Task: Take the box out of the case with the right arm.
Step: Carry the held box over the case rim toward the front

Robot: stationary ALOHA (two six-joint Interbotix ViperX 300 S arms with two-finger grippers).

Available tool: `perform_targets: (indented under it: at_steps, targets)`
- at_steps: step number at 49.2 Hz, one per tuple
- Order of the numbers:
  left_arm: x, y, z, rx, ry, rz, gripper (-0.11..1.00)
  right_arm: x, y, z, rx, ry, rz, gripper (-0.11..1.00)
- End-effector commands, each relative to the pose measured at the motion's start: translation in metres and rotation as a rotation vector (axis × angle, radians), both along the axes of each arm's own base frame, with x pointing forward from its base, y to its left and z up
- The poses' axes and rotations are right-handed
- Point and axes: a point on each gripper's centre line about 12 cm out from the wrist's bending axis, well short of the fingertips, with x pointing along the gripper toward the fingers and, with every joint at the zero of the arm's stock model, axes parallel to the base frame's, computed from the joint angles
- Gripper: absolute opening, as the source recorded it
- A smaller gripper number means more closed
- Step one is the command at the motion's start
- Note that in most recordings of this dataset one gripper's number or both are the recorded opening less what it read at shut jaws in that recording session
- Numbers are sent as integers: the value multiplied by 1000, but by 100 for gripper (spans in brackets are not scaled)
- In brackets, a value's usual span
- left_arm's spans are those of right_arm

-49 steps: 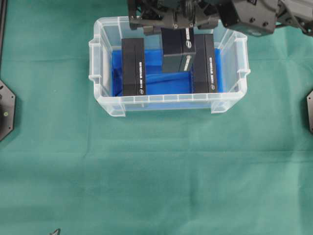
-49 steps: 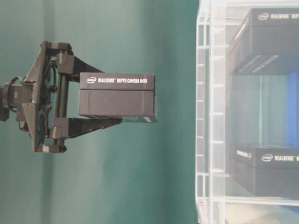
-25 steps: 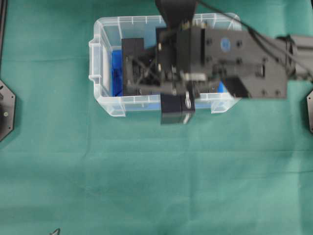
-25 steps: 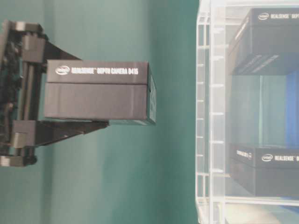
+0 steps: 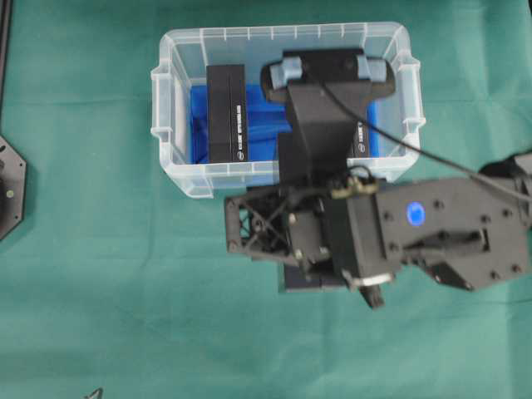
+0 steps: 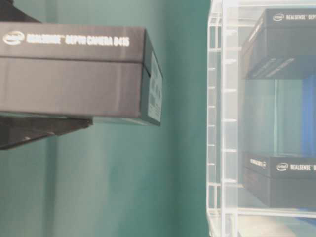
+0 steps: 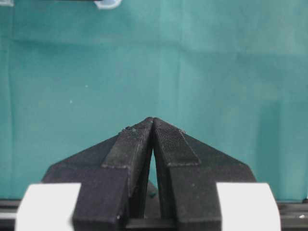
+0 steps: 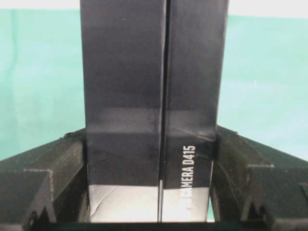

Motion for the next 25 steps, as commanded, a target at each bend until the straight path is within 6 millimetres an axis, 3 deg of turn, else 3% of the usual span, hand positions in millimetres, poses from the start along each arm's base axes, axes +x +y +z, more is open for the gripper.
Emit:
perform_targets:
  at_steps: [1,25]
  targets:
    - [1,0,4,-1,-12,1,0,-12,-1,28,19,-69,-1,66]
    - [1,0,4,-1,-12,1,0,-14,-1,27,16,-50,-3,66]
